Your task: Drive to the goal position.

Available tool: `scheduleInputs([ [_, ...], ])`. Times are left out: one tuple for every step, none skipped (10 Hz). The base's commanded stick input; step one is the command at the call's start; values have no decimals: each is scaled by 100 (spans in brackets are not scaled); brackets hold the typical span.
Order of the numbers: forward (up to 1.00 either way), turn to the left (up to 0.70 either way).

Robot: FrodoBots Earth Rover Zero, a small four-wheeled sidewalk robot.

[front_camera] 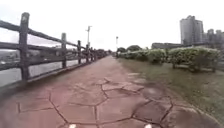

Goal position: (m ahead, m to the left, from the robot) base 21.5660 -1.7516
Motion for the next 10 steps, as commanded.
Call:
scheduleInputs([
  [91, 0],
  [91, 0],
  [91, 0],
  [91, 0],
  [91, 0],
  [91, 0],
  [91, -35],
  [91, -36],
  [91, -36],
  [91, -36],
])
